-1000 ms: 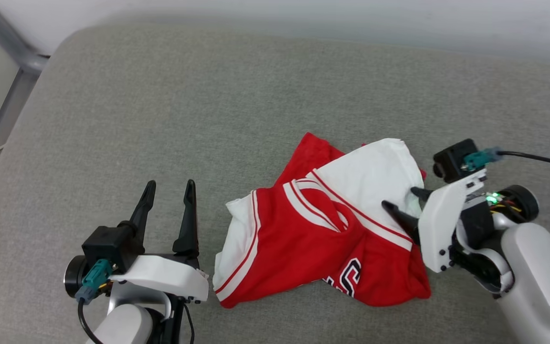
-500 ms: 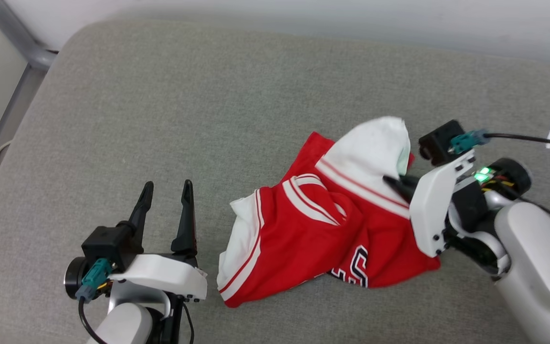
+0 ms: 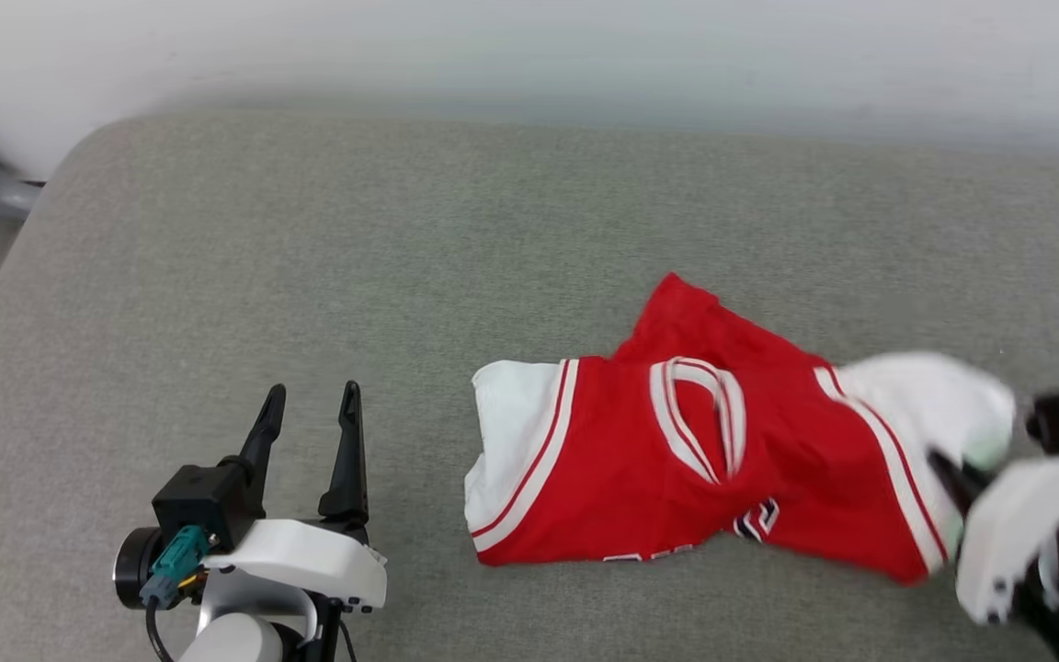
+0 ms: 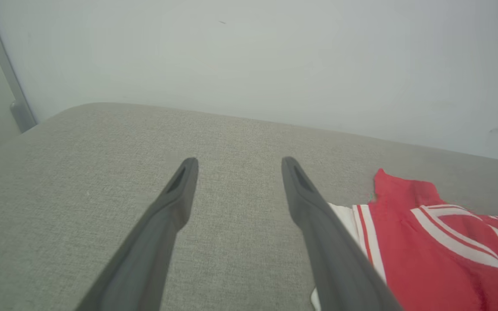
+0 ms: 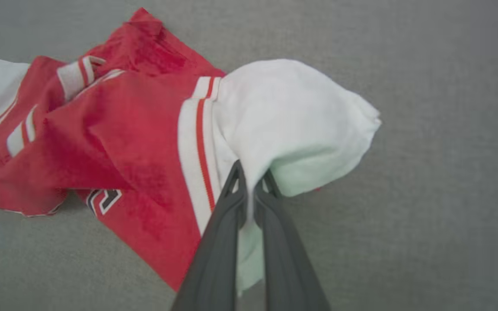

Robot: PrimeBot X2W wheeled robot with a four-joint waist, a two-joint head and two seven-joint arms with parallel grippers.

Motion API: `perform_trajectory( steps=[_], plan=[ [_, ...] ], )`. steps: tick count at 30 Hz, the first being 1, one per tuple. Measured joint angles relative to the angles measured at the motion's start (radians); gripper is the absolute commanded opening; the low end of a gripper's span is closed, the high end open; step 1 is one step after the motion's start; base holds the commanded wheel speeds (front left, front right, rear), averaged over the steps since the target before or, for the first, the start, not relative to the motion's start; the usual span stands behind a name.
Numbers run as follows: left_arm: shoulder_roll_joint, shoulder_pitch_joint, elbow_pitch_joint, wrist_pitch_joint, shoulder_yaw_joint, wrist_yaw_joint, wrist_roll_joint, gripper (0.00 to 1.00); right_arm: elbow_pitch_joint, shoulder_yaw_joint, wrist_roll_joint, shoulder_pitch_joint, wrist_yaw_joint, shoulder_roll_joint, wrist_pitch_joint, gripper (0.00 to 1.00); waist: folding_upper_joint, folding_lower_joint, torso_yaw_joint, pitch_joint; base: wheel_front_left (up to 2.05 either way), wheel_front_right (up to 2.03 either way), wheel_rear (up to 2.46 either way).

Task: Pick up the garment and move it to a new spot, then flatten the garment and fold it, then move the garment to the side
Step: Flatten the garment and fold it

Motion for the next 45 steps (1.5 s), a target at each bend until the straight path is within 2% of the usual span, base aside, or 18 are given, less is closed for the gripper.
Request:
perform_trajectory(
  steps=[5,8,9,10,15,22,29,34,37,45],
  plan=[
    [0.008,0.005,-0.005,0.017,-0.001,0.001,-0.005,1.0,0.006,-0.155,-0.039,0.184,0.0,0.12,-0.007,0.0,0.0,0.0,-0.027,-0.008,0.0,0.0,0.0],
    [0.015,0.005,-0.003,0.021,-0.001,0.003,-0.007,1.0,0.034,-0.199,-0.05,0.241,0.0,0.185,-0.022,0.02,0.0,0.0,-0.035,-0.005,0.0,0.0,0.0],
    [0.016,0.005,-0.002,0.022,-0.001,0.003,-0.008,1.0,0.041,-0.209,-0.051,0.244,0.0,0.198,-0.04,0.43,0.0,-0.0001,-0.037,-0.003,0.0,0.0,0.0],
    [0.017,0.005,-0.001,0.023,-0.001,0.003,-0.009,1.0,0.044,-0.218,-0.052,0.244,0.0,0.208,-0.067,1.0,0.0,0.0,-0.039,-0.002,0.0,0.0,0.0],
    [0.021,0.015,0.008,0.028,0.0,0.004,-0.018,1.0,0.039,-0.265,-0.075,0.234,0.0,0.237,-0.232,1.0,0.0,-0.0001,-0.047,-0.011,0.0,0.0,0.0],
    [0.031,0.036,0.019,0.034,0.003,0.008,-0.027,1.0,-0.021,-0.265,-0.139,0.221,0.0,0.248,-0.458,1.0,0.0,0.0,-0.06,-0.04,0.0,0.0,0.0],
    [0.05,0.047,0.016,0.044,0.011,0.018,-0.034,1.0,-0.083,-0.24,-0.124,0.239,0.0,0.25,-0.524,1.0,0.0,-0.0001,-0.086,-0.067,0.0,0.0,0.0],
    [0.074,0.039,0.008,0.102,0.003,0.014,-0.039,1.0,-0.119,-0.218,-0.115,0.249,0.0,0.25,-0.529,1.0,0.0,-0.0001,-0.111,-0.073,0.0,0.0,0.0],
    [0.095,-0.017,0.009,0.197,-0.027,-0.02,-0.047,1.0,-0.134,-0.205,-0.111,0.252,0.0,0.251,-0.528,1.0,0.0,-0.0001,-0.122,-0.06,0.0,0.0,0.0],
    [0.134,-0.24,0.073,0.501,-0.148,-0.146,-0.053,1.0,-0.143,-0.161,-0.099,0.229,0.0,0.251,-0.533,1.0,0.0,0.0,-0.175,-0.005,0.0,0.0,0.0]
  ],
)
